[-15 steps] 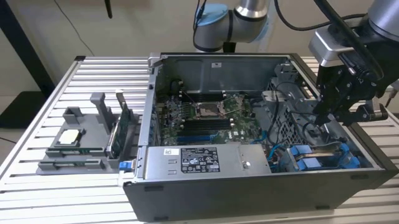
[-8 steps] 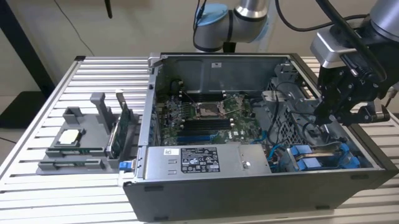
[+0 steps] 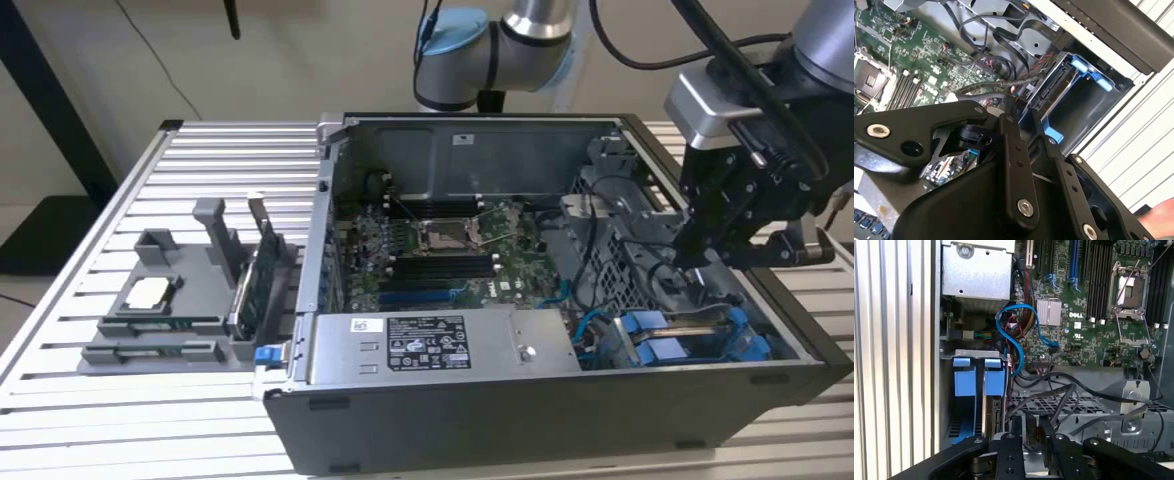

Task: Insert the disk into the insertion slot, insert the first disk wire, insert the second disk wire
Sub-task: 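Insert the first disk wire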

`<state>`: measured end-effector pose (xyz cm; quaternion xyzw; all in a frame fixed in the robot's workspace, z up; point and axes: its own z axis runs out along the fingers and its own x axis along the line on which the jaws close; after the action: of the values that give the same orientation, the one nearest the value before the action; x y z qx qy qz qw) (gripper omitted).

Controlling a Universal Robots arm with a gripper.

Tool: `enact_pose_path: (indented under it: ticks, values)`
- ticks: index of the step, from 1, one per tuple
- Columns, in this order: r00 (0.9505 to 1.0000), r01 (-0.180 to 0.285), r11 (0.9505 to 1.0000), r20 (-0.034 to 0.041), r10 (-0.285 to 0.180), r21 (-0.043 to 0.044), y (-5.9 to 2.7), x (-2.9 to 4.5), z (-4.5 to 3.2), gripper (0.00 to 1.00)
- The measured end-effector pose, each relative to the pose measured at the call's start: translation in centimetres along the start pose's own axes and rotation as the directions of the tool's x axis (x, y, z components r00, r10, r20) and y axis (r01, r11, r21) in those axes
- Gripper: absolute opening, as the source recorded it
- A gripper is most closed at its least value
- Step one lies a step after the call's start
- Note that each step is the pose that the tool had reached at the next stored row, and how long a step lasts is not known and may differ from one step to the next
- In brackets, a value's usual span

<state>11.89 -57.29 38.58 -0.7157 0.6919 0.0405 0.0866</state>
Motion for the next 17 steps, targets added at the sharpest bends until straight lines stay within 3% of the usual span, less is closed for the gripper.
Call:
enact_pose_path:
  ticks: [4, 5, 17]
  values:
    - [1.0000, 0.000, 1.0000, 0.0000, 0.000, 0.0000, 0.00, 0.00, 0.01, 0.25]
    - [1.0000, 0.000, 1.0000, 0.0000, 0.000, 0.0000, 0.00, 0.00, 0.01, 0.19]
    - [1.0000, 0.000, 1.0000, 0.0001, 0.000, 0.0000, 0.00, 0.00, 0.03, 0.19]
